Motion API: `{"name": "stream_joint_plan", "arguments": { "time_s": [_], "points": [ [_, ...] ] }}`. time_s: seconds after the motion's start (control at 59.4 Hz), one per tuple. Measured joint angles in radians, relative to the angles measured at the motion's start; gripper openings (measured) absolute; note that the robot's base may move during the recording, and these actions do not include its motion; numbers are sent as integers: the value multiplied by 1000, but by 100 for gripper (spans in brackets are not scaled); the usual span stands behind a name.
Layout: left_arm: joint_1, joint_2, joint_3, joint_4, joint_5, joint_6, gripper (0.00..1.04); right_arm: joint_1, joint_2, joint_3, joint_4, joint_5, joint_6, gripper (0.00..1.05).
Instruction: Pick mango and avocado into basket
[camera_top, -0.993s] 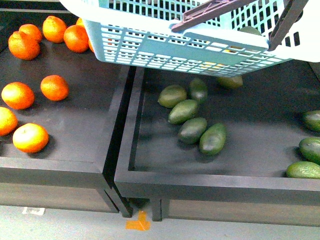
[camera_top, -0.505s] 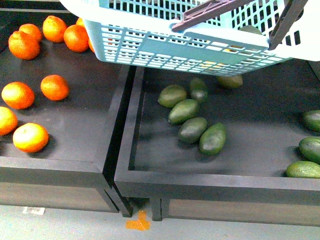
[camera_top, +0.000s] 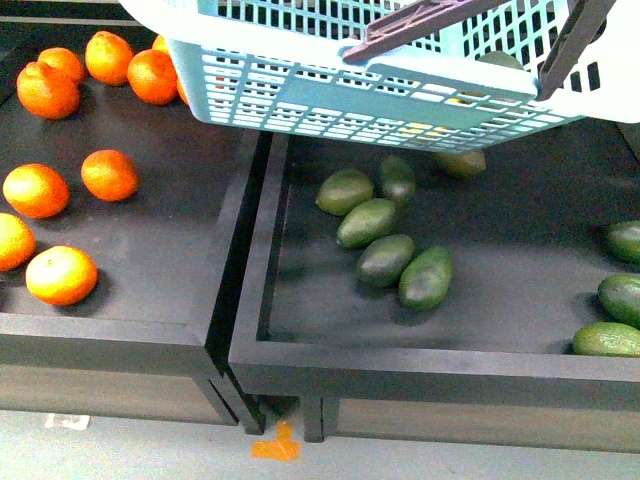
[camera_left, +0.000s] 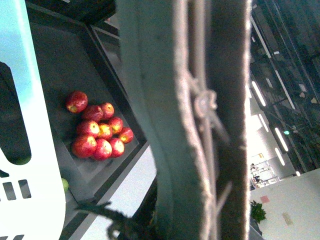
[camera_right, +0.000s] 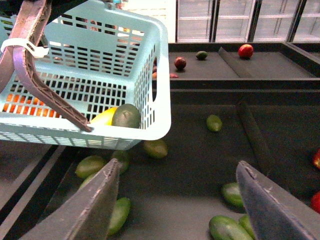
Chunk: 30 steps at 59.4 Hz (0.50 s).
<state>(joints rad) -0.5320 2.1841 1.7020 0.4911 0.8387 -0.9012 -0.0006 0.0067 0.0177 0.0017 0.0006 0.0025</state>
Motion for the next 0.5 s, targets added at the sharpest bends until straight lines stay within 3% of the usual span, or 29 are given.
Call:
{"name": "stream_joint_plan", "arguments": {
  "time_s": [0.151, 0.505],
  "points": [
    [-2, 0, 0, 0, -2, 2, 5, 0, 0, 0, 0, 3, 1, 98],
    [-13, 0, 0, 0, 14, -6, 5, 0, -3, 0, -2, 0, 0, 96]
  ]
}}
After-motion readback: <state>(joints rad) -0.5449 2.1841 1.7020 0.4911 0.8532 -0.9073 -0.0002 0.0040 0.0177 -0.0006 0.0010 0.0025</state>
